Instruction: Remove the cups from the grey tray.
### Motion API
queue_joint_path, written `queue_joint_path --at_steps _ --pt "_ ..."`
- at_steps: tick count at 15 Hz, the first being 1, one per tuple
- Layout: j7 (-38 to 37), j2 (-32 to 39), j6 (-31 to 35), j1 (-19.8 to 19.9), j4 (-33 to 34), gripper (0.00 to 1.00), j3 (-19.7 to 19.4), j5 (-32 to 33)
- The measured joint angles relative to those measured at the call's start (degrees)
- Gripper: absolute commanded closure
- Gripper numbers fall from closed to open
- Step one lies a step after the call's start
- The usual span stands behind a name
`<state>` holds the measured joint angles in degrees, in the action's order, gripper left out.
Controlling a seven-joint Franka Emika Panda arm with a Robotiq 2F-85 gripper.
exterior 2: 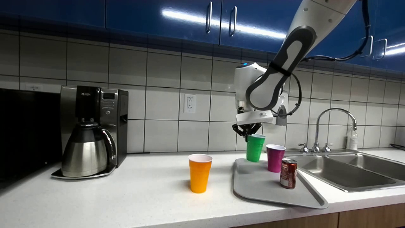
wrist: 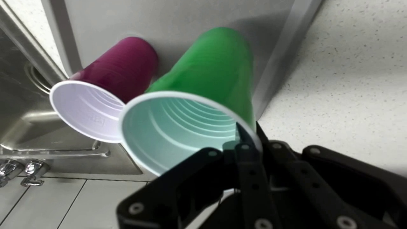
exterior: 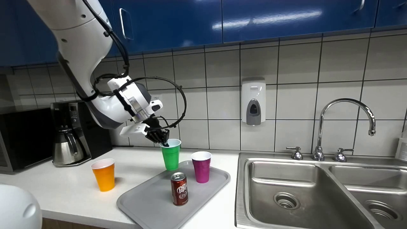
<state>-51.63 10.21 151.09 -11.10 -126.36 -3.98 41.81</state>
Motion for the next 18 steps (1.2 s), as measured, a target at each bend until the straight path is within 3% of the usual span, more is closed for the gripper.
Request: queue_joint_path --at_steps 10,18 --pt "-1.99 -1.38 -0.07 -1.71 0.14 0.99 4.23 0.00" --pt "-2.39 4.72 -0.07 -4.92 7.31 0.99 5.94 -0.02"
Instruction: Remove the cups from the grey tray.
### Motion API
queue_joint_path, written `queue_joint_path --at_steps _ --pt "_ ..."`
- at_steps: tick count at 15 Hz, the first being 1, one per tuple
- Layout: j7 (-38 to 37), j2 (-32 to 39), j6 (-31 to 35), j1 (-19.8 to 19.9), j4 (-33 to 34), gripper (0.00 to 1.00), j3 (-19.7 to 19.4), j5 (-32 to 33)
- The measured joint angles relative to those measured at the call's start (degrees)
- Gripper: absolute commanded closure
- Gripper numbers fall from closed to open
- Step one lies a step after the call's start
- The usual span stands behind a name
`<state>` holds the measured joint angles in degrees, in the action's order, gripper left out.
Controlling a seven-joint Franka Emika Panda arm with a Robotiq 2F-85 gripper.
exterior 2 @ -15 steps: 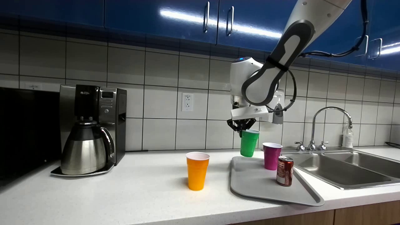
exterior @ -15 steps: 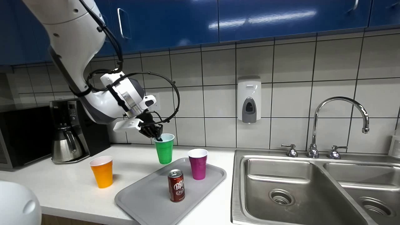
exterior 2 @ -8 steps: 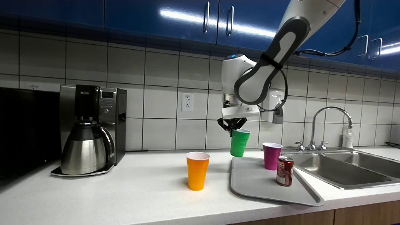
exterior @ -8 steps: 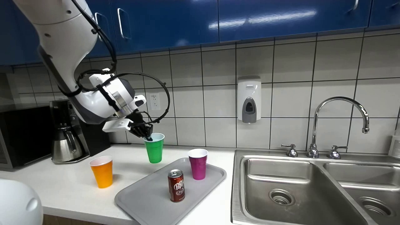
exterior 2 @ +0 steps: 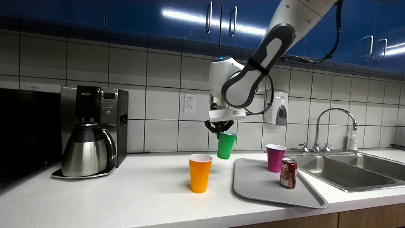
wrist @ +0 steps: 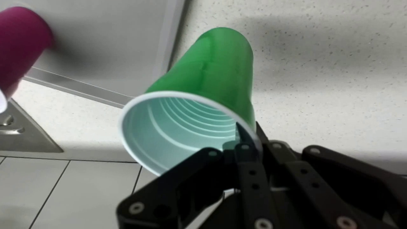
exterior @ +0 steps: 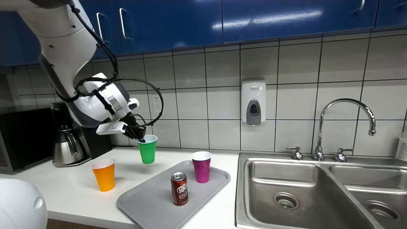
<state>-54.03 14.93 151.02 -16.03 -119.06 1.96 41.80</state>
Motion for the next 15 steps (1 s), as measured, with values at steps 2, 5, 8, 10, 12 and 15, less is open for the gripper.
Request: queue_joint_path --at_steps 2,5,8,10,12,15 --pt "0.00 1.99 0.00 -1.09 1.80 0.99 0.01 0.01" --pt "0.00 5.22 0.00 -2.61 4.08 0.99 -0.11 0.04" --pt "0.01 8.25 0.00 -3.87 5.76 0.99 -0.27 0.04" --pt "0.07 9.89 0.00 -4.54 6.61 0.99 -0.40 0.04" --pt "0.11 11.11 0.00 -4.97 7.21 0.70 -0.46 0.04" --pt "0.19 12.43 0.00 -5.25 7.99 0.50 -0.51 -0.02"
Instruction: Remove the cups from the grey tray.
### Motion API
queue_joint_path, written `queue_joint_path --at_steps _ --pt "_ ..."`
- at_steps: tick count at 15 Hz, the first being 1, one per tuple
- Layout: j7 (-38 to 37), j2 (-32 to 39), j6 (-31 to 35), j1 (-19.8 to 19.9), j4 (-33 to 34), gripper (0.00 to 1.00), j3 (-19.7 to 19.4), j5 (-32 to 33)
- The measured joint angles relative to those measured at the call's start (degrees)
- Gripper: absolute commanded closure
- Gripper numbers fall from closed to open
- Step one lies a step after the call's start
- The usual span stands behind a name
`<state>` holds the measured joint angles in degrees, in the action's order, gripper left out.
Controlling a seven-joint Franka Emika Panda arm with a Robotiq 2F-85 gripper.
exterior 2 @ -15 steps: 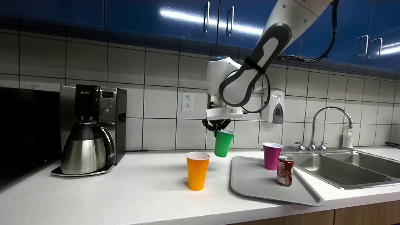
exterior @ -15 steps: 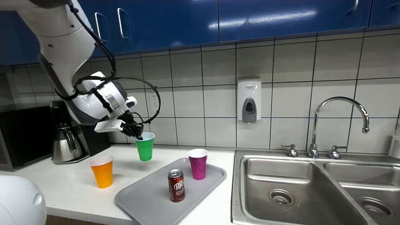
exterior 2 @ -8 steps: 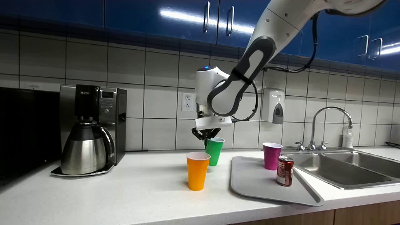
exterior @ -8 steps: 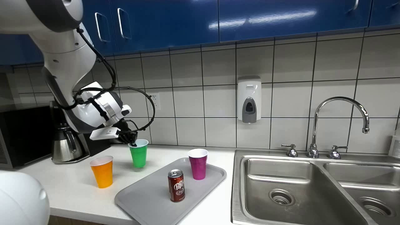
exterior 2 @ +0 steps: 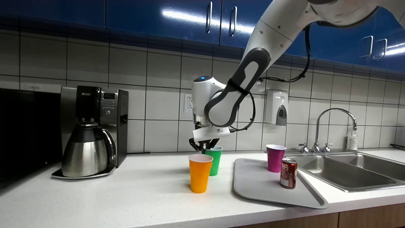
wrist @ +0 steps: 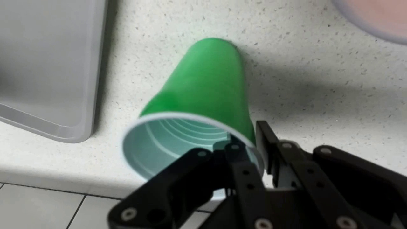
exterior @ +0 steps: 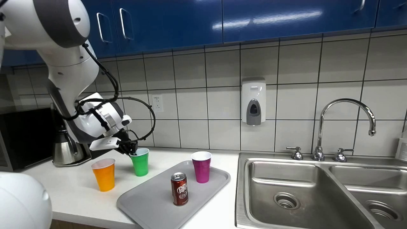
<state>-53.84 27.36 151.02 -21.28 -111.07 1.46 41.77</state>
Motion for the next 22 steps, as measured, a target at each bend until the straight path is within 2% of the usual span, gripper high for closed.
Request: queue_joint_path --at_steps 5,7,15,22 --pt "0.02 0.56 0.00 -0.12 0.78 0.12 -0.62 -0.01" --pt "0.02 0.56 0.00 -0.12 1.05 0.00 -0.86 -0.01" --pt "0.02 -1.17 0.00 -0.12 1.22 0.00 -1.82 -0.01" --pt "0.02 -7.56 0.00 0.37 -2.44 0.00 -3.29 0.04"
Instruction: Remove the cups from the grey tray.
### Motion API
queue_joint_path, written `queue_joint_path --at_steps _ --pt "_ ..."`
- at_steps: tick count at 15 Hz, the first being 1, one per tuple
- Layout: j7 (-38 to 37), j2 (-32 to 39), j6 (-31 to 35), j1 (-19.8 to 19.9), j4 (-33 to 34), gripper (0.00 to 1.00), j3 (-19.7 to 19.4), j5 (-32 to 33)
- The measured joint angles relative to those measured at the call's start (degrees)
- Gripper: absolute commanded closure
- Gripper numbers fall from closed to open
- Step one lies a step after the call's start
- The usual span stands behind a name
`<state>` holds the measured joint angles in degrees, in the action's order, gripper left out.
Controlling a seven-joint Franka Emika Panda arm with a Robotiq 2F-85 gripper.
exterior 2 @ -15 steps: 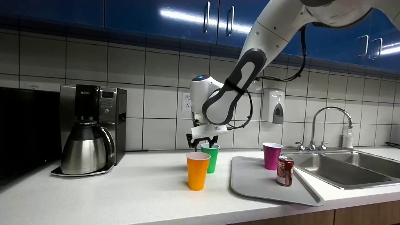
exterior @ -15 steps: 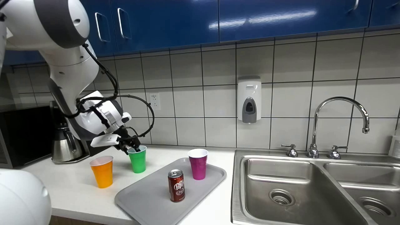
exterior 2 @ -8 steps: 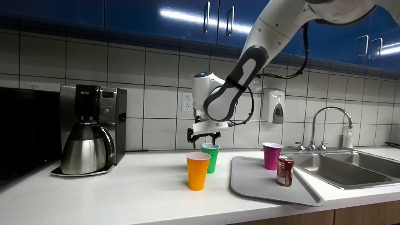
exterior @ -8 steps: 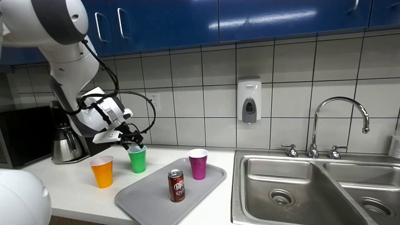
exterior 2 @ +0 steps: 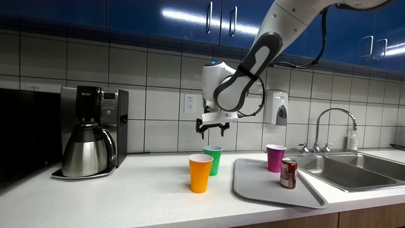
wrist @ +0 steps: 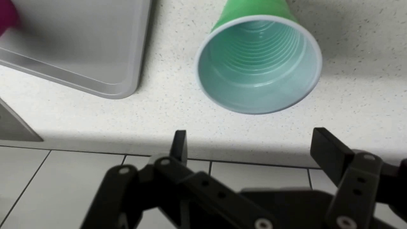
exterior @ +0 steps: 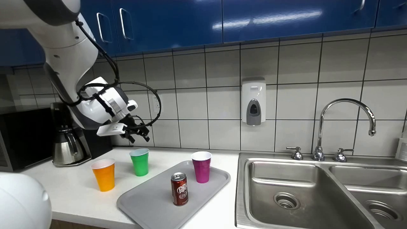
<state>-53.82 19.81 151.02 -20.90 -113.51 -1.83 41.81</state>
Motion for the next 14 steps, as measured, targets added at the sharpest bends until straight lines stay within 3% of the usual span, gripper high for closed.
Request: queue_joint_path --at_steps 11,14 --pt "-0.09 -12.21 0.00 7.02 -12.08 0.00 -1.35 1.67" --pt "-0.11 -14.20 0.00 8.05 -14.86 0.00 -3.46 2.31"
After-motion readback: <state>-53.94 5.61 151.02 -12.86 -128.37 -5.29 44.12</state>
